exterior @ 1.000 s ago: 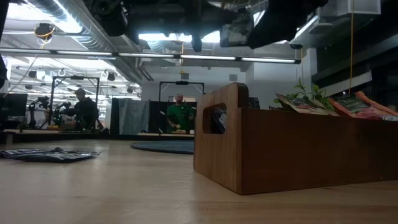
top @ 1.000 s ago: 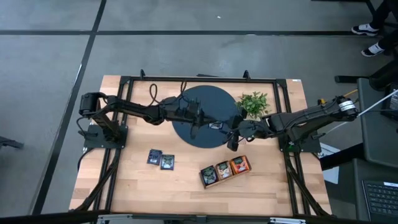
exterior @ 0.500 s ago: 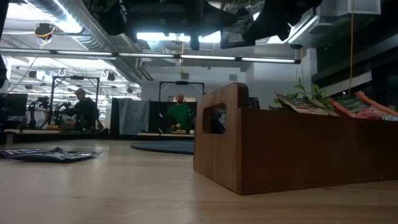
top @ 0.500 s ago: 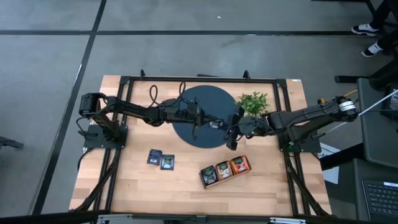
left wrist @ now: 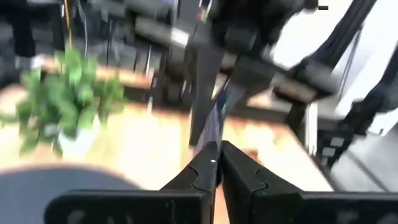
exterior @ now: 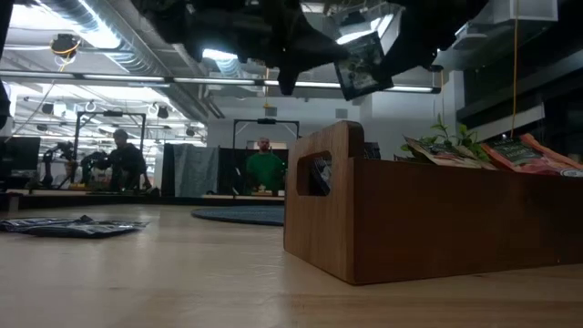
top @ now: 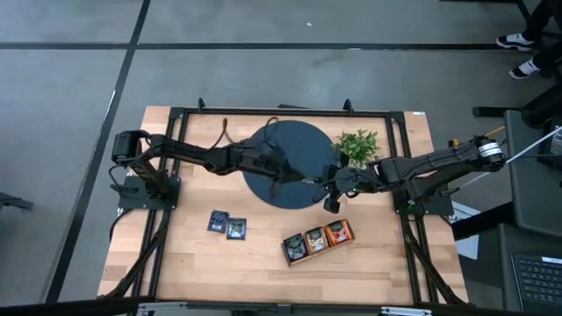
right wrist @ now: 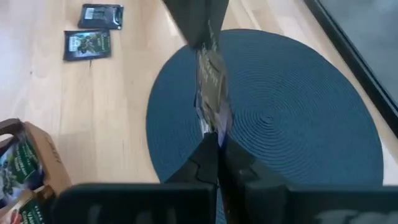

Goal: Pick & Place Tea
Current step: Put the purple tea bag into the left section of the wooden organizer

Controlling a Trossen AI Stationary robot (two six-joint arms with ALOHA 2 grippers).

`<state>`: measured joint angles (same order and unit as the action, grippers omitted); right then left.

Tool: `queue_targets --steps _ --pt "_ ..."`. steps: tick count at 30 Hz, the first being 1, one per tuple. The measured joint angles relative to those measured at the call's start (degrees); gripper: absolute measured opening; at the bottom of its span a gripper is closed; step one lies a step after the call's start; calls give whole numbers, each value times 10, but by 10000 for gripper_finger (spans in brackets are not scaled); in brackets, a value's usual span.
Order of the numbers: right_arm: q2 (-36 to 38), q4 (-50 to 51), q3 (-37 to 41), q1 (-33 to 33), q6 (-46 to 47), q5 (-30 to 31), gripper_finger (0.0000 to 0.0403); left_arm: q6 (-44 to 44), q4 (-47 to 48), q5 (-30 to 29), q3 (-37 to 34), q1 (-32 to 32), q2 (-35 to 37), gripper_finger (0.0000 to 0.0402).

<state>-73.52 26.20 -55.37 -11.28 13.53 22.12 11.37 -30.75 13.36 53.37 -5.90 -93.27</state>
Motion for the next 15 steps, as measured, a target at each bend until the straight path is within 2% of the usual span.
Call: queue_targets --steps 5,12,15 --pt "0 0 0 0 -2 -12 4 -45 151 -16 62 6 0 38" --pt "0 -2 0 0 -3 -12 4 -71 255 -20 121 9 0 68" --pt "0 -2 0 0 -3 -12 5 -83 260 -19 125 10 0 72"
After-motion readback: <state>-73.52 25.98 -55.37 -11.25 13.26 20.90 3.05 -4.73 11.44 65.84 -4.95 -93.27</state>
